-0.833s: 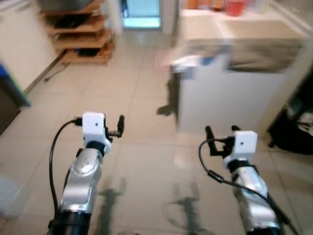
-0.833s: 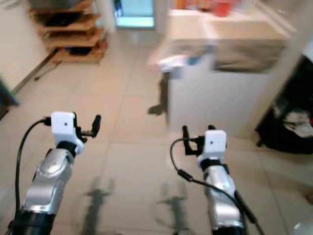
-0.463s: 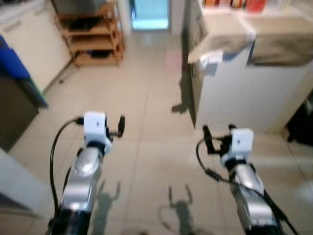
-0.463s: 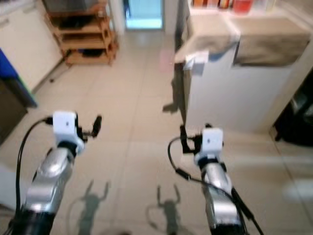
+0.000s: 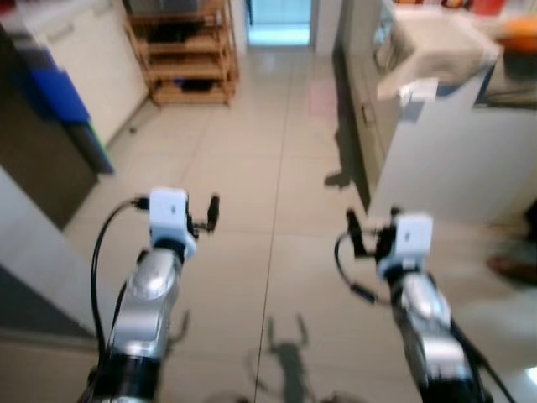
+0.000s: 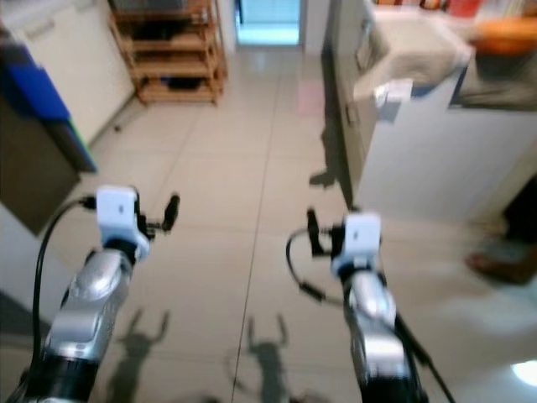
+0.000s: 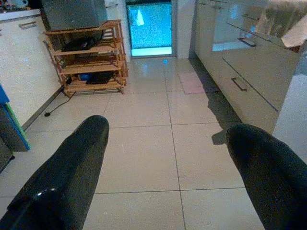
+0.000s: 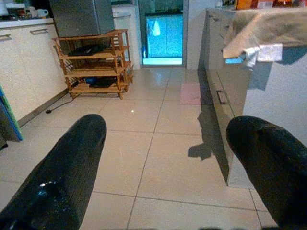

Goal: Setting the table

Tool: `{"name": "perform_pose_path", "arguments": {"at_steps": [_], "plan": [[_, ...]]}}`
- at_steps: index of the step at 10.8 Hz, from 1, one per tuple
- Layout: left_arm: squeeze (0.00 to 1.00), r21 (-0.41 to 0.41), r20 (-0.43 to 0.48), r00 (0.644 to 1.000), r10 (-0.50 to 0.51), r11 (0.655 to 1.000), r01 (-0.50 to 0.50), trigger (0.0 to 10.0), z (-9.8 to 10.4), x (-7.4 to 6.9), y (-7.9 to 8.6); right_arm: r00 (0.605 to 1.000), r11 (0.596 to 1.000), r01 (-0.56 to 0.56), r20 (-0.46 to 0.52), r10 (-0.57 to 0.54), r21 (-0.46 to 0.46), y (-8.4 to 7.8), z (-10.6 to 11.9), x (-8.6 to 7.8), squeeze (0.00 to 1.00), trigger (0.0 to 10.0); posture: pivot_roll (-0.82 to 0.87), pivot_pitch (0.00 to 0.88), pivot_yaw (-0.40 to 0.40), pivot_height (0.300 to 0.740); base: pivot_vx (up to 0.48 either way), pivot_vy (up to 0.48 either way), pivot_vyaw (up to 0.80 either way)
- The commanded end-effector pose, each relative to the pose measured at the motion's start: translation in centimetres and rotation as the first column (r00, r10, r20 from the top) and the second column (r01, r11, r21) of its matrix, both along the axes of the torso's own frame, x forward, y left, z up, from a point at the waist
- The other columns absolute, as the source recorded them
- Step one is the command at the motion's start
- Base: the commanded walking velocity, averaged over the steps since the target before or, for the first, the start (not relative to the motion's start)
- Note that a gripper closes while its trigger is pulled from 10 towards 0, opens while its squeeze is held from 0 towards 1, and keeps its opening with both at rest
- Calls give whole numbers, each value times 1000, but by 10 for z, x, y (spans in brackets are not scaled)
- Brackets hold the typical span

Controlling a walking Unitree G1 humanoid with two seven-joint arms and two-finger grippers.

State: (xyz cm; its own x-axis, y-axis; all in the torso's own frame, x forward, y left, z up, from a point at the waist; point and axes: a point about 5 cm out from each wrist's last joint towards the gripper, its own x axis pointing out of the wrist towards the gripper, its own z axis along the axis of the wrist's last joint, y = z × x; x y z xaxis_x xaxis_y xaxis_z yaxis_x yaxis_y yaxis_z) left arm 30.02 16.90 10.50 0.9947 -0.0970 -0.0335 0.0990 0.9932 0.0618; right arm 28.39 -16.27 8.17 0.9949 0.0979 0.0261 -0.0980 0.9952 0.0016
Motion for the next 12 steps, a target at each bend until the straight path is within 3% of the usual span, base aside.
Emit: {"name": "perform_pose_path", "arguments": {"at_steps": [1,10,12], "plan": [[0,17,12,1000,7,1000,-7,10000,3,1,3,1000,1000,-3,8,2,11,2,4,3,0,10000,-149,0,64,722,0,0,0],[0,19,-4,1000,13,1000,-13,10000,0,1,4,999,999,38,-5,-38,-6,-4,5,4,0,10000,-157,0,70,722,0,0,0],[0,30,8,998,57,998,-57,10000,4,4,8,999,999,38,-5,-38,-3,-2,4,4,0,10000,-150,0,73,722,0,0,0]]}}
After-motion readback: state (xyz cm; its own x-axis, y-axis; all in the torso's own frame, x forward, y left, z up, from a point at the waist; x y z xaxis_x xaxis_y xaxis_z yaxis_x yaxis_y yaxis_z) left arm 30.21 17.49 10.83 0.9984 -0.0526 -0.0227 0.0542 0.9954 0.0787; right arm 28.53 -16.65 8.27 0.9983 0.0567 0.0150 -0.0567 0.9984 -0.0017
